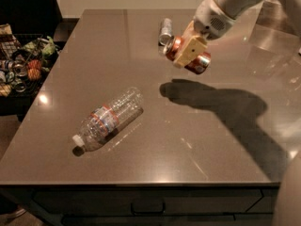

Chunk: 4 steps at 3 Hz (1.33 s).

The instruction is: Place coke can upright

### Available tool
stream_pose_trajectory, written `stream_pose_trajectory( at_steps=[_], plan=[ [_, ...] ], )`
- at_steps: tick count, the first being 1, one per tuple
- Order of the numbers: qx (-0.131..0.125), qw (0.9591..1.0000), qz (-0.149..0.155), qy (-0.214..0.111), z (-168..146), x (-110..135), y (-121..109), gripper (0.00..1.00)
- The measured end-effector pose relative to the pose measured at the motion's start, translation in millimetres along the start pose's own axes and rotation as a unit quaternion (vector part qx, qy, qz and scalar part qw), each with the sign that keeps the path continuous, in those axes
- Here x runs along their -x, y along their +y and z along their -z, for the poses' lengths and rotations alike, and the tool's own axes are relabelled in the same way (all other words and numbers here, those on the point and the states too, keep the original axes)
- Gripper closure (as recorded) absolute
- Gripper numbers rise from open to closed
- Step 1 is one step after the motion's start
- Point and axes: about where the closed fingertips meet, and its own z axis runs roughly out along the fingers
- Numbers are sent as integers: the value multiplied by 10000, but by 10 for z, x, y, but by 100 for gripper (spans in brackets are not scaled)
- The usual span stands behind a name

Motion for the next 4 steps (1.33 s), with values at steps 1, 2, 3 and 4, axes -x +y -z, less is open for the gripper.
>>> stream_pose_trajectory(
  at_steps=[1,2,3,4],
  plan=[
    [-117,9951,-310,-927,114,14,8,100],
    [-441,9777,-685,-1934,167,-58,-5,100],
    [-653,9637,-925,-2416,141,-140,-21,100],
    [-886,9363,-1187,-3183,86,-237,-40,100]
  ],
)
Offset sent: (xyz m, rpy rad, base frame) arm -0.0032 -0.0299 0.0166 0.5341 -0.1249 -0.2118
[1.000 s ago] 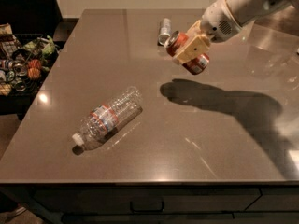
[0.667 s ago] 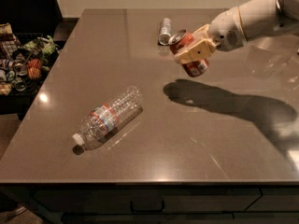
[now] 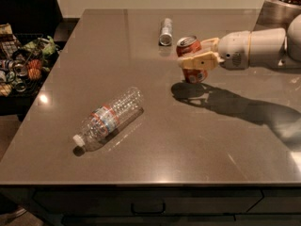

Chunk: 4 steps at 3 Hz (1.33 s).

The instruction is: Place coke can upright

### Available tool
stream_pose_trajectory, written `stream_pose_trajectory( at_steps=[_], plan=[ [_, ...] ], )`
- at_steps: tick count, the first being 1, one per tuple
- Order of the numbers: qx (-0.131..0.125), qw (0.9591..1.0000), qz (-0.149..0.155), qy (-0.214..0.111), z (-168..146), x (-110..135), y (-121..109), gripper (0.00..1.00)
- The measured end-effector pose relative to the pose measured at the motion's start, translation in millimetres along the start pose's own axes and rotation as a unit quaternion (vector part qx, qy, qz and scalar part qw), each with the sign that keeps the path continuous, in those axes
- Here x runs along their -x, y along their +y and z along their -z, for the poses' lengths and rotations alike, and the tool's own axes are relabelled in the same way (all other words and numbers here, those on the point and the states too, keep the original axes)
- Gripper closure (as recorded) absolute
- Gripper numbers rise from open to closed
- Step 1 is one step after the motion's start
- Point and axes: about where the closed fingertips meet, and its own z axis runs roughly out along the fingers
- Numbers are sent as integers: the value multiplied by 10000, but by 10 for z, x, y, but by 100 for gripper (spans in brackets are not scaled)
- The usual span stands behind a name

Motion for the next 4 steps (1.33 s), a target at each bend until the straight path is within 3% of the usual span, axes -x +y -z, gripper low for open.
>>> stream_pose_trajectory(
  at_steps=[1,2,4],
  plan=[
    [-120,9985,-166,-509,20,-62,-14,100],
    [-303,9929,-348,-1098,50,-139,-28,98],
    [-413,9819,-573,-1756,81,-233,-60,51]
  ],
)
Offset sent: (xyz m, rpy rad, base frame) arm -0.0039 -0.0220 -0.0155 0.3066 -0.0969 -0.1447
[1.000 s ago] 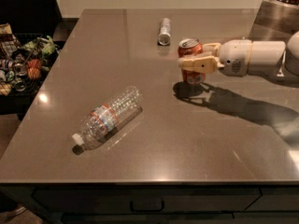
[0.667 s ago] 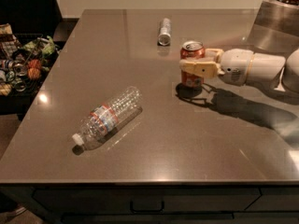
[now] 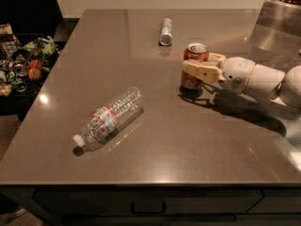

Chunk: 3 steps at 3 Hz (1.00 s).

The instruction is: Place coke can upright

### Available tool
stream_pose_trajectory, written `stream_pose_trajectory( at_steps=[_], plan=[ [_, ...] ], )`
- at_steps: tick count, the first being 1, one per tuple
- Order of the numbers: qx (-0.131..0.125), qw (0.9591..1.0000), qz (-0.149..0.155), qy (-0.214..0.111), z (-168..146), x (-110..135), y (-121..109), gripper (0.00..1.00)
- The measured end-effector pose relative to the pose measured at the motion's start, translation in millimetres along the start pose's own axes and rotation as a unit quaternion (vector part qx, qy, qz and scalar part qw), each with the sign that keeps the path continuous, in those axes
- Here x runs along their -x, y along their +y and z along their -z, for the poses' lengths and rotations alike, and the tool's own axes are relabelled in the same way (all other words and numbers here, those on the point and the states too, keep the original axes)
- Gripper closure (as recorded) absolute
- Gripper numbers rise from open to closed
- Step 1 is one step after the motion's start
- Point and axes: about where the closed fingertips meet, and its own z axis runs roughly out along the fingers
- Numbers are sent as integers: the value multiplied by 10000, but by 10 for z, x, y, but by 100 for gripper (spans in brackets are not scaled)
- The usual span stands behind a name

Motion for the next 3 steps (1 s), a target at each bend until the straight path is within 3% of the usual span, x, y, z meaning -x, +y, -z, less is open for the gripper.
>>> stream_pose_trajectory(
  at_steps=[1,2,3],
  plan=[
    [-13,9999,-29,-135,-1,-29,-8,20],
    [8,9999,-26,-124,-22,-23,7,1],
    [16,9999,-25,-124,-30,-22,12,0]
  ],
)
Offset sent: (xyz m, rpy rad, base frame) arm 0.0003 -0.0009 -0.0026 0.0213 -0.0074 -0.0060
